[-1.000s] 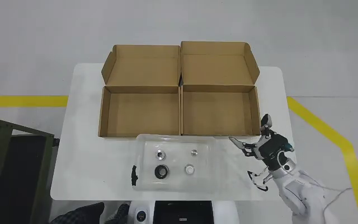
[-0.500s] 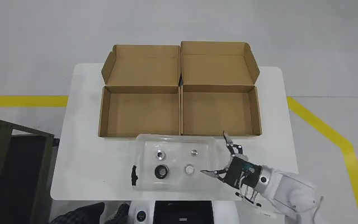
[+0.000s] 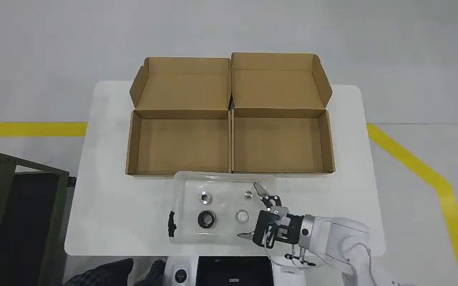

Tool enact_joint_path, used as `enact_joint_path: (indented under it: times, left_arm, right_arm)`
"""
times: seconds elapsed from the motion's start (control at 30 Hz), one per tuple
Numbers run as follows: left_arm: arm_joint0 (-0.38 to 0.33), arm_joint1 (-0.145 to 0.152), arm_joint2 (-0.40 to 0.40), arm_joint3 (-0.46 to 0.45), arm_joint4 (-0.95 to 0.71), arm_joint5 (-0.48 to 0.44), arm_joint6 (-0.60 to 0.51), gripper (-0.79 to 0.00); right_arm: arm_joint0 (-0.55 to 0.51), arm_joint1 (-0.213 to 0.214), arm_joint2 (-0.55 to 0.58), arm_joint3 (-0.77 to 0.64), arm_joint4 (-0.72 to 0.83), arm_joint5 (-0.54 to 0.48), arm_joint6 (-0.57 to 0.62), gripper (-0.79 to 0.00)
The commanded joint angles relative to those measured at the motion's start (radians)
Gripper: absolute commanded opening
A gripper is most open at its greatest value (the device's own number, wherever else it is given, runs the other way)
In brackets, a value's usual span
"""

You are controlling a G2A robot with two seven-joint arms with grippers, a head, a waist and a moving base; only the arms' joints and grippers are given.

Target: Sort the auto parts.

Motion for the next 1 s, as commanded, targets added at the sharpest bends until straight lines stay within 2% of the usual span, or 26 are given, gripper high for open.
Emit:
enact_joint_path:
  times: [0.0, 0.47, 0.53, 0.9, 0.97]
  left_arm:
    - [0.000, 0.000, 0.000, 0.000, 0.000, 0.000, 0.000, 0.000]
    - [0.000, 0.000, 0.000, 0.000, 0.000, 0.000, 0.000, 0.000]
    - [0.000, 0.000, 0.000, 0.000, 0.000, 0.000, 0.000, 0.000]
    - [0.000, 0.000, 0.000, 0.000, 0.000, 0.000, 0.000, 0.000]
    - [0.000, 0.000, 0.000, 0.000, 0.000, 0.000, 0.000, 0.000]
  right_arm:
    - [0.014, 0.000, -0.019, 0.007, -0.005, 0.000, 0.024, 0.000]
    - [0.070, 0.005, -0.085, 0.066, -0.007, 0.032, 0.098, -0.006]
    - [0.077, 0.006, -0.090, 0.076, -0.003, 0.035, 0.102, -0.089]
    - [0.082, 0.017, -0.100, 0.089, -0.020, 0.027, 0.119, -0.274]
    - [0.081, 0.019, -0.100, 0.091, -0.025, 0.022, 0.117, -0.348]
